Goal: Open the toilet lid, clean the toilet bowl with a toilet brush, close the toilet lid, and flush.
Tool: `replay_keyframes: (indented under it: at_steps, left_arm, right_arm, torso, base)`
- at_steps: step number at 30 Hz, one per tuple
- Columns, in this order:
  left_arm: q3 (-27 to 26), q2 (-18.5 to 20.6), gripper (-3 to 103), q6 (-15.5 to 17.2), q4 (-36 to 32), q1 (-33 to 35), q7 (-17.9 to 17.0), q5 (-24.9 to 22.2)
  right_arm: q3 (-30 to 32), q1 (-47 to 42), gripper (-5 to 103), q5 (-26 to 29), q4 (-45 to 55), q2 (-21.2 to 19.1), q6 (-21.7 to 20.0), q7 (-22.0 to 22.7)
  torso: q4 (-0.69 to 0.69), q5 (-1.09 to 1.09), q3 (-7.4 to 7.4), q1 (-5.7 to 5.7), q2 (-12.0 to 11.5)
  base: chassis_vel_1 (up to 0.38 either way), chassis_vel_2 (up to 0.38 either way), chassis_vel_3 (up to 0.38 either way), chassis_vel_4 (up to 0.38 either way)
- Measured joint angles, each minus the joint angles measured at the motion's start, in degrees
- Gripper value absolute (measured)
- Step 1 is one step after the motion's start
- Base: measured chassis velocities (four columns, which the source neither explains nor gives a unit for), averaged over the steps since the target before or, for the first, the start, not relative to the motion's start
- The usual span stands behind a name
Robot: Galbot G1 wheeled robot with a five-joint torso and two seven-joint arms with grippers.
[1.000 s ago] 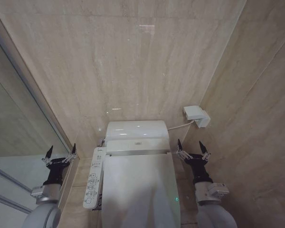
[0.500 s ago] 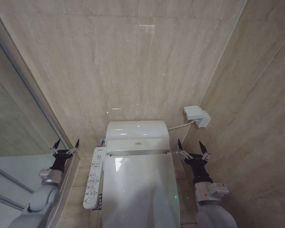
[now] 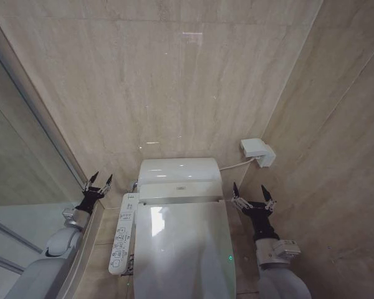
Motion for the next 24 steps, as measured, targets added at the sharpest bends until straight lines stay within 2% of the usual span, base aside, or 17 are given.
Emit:
replay_keyframes:
  at_steps: [2, 3, 9, 10, 16, 17, 24]
  left_arm:
    - [0.0, 0.1, 75, -0.6, 0.6, 0.0, 0.8, 0.4]
    - [0.1, 0.1, 48, -1.0, 1.0, 0.0, 1.5, 0.9]
    - [1.0, 0.3, 48, -3.4, 3.6, -1.0, 7.1, 2.9]
    - [1.3, 0.3, 21, -4.2, 4.4, -1.3, 8.8, 3.3]
    - [1.7, 0.1, 21, -5.3, 5.9, -2.1, 11.3, 4.3]
    - [1.9, 0.0, 0, -5.5, 6.3, -2.1, 11.5, 4.4]
    - [2.5, -0.7, 0, -6.7, 7.5, -2.3, 12.7, 5.4]
  right_arm:
    - [0.0, 0.0, 100, 0.0, 0.0, 0.0, 0.0, 0.0]
    - [0.0, 0.0, 100, 0.0, 0.0, 0.0, 0.0, 0.0]
    - [0.0, 0.0, 100, 0.0, 0.0, 0.0, 0.0, 0.0]
    - [0.0, 0.0, 100, 0.0, 0.0, 0.0, 0.0, 0.0]
    - [0.0, 0.0, 100, 0.0, 0.0, 0.0, 0.0, 0.0]
    - [0.0, 0.0, 100, 0.0, 0.0, 0.0, 0.0, 0.0]
    - [0.0, 0.0, 100, 0.0, 0.0, 0.0, 0.0, 0.0]
  torso:
    - [0.0, 0.0, 0.0, 0.0, 0.0]
    - [0.0, 0.0, 0.0, 0.0, 0.0]
    - [-0.01, 0.0, 0.0, 0.0, 0.0]
    - [-0.01, 0.0, 0.0, 0.0, 0.0]
    - [-0.01, 0.0, 0.0, 0.0, 0.0]
    - [-0.01, 0.0, 0.0, 0.0, 0.0]
    - [0.0, 0.0, 0.0, 0.0, 0.0]
  base:
    - [0.0, 0.0, 0.0, 0.0]
    - [0.0, 0.0, 0.0, 0.0]
    - [0.0, 0.0, 0.0, 0.0]
    - [0.0, 0.0, 0.0, 0.0]
    - [0.0, 0.0, 0.0, 0.0]
    - [0.0, 0.0, 0.0, 0.0]
    - [0.0, 0.0, 0.0, 0.0]
